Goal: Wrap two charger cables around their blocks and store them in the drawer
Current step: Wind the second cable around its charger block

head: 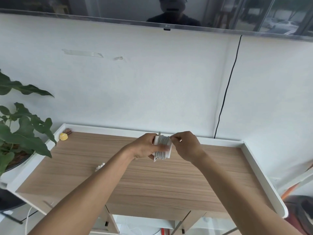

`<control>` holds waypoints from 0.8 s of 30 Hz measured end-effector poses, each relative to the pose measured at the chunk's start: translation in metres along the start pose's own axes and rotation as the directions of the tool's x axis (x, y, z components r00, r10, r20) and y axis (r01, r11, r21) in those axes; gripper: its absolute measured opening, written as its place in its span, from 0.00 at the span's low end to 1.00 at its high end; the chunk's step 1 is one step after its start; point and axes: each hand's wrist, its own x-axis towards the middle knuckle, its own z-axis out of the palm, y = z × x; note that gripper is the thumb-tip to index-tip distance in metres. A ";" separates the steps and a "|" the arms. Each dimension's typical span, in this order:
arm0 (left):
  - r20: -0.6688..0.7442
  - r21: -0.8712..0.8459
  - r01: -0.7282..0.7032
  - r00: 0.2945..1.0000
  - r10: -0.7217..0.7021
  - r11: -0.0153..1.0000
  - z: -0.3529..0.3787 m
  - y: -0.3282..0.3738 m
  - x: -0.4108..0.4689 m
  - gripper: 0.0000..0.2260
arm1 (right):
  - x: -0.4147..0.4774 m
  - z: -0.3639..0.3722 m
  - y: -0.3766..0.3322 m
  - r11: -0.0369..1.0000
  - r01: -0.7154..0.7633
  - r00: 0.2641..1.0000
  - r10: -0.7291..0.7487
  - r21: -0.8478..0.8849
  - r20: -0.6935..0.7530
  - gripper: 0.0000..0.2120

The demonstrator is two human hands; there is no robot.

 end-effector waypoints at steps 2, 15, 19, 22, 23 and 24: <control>-0.012 -0.085 0.005 1.000 -0.006 0.996 0.006 0.001 0.002 0.10 | -0.006 0.005 0.003 0.993 0.109 0.985 -0.113 -0.041 -0.131 0.11; -0.111 -0.318 0.103 0.983 -0.145 0.942 0.011 0.000 0.004 0.11 | -0.030 0.029 0.019 0.972 0.228 0.921 -0.196 0.059 -0.337 0.07; -0.161 -0.286 0.115 0.973 -0.166 0.951 0.014 -0.002 0.004 0.10 | -0.026 0.019 0.021 0.972 0.111 0.979 -0.070 0.208 -0.192 0.06; -0.212 -0.265 0.107 0.963 -0.166 0.958 0.019 -0.003 0.005 0.07 | -0.021 0.016 0.024 0.973 0.023 0.996 -0.002 0.228 -0.091 0.09; -0.226 -0.255 0.103 0.960 -0.163 0.961 0.020 -0.003 0.005 0.06 | -0.020 0.016 0.026 0.965 -0.006 0.999 0.019 0.264 -0.048 0.09; -0.239 -0.245 0.100 0.958 -0.160 0.964 0.022 -0.003 0.005 0.06 | -0.019 0.016 0.027 0.952 -0.036 0.999 0.038 0.304 0.001 0.09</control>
